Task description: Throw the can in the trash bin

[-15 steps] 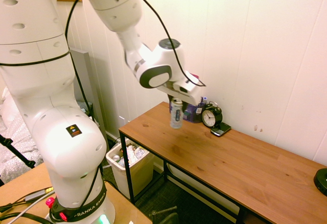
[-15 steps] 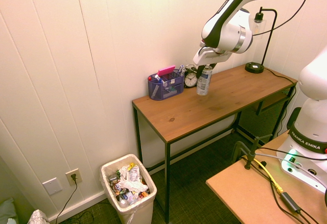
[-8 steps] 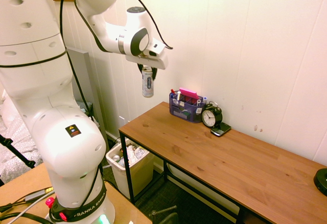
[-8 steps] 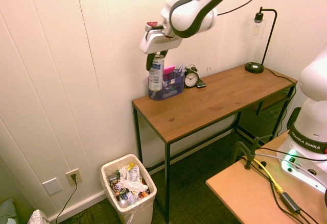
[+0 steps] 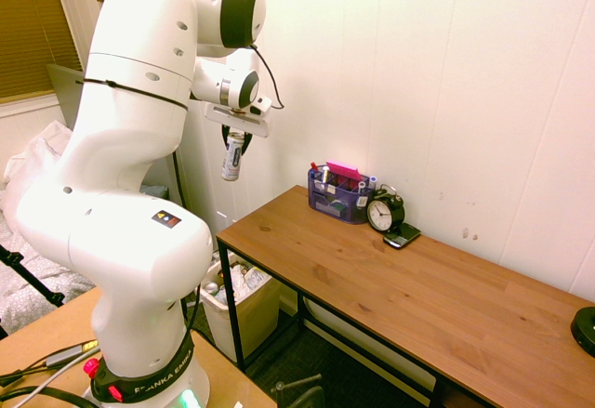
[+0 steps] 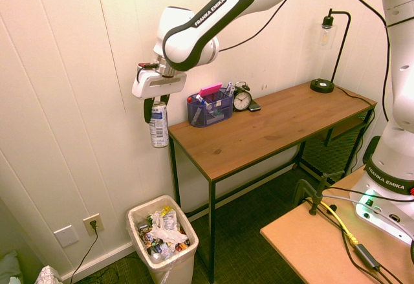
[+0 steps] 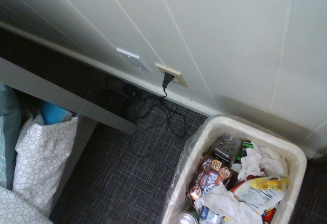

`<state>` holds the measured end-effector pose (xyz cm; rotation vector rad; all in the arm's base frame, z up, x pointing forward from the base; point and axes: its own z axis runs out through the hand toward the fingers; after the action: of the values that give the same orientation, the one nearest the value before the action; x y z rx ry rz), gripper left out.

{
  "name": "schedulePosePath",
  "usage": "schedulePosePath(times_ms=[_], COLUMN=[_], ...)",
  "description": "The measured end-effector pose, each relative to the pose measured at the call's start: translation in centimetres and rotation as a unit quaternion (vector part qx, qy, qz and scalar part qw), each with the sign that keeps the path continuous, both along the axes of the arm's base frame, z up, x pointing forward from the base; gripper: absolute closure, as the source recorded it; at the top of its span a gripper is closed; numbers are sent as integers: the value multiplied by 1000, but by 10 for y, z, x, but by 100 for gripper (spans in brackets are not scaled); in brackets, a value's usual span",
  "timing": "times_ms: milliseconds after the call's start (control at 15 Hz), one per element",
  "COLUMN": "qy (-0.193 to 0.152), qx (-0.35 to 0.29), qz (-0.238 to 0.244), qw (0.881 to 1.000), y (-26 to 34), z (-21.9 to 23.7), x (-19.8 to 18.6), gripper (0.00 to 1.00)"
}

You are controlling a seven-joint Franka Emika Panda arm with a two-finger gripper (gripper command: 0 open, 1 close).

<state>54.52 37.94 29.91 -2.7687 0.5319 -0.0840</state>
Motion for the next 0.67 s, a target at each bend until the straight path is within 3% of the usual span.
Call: schedulePosePath(times_ms=[667], qy=[-9], qx=[-4], qz=[-8], qw=[1000], y=[-3], z=[9], x=[16], gripper=[0])
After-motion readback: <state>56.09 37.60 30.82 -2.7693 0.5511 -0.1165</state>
